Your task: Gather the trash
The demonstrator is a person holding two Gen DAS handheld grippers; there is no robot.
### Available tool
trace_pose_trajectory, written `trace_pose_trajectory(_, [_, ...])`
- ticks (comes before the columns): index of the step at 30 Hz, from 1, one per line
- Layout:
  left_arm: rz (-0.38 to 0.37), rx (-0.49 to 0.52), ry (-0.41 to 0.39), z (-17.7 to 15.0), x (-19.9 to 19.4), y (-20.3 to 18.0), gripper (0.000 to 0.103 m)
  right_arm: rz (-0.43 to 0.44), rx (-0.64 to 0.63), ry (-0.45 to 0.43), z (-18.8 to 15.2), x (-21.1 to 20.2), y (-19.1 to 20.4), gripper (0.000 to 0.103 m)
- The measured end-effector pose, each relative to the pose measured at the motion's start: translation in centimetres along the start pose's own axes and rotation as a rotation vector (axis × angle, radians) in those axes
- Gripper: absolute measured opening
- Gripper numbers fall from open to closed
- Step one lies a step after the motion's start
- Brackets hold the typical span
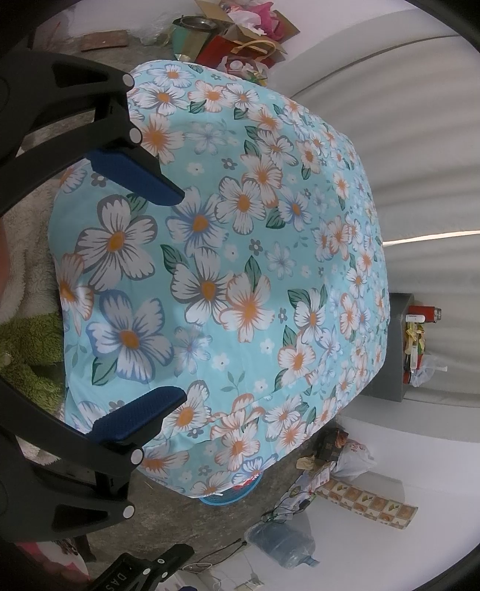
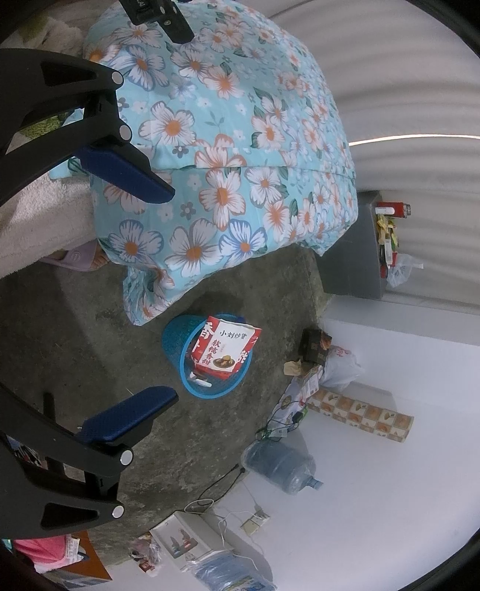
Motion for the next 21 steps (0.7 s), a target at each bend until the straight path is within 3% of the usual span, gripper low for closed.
trace_pose_trajectory(21, [0.001, -0.001, 0.001, -0.15, -0.09, 0.00, 0.094, -0.001, 0.001, -0.001, -0.05, -0.01, 0.08, 0.096])
Point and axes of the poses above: each gripper's, at about its wrist camera, not at the fingertips, and x roughly the way its jaws point, y to its left, z to its top, the point moved 3 cm from there along x, roughly the way its jaws point, and after that the axes turned 2 degrees about x, right-handed, at the moved point
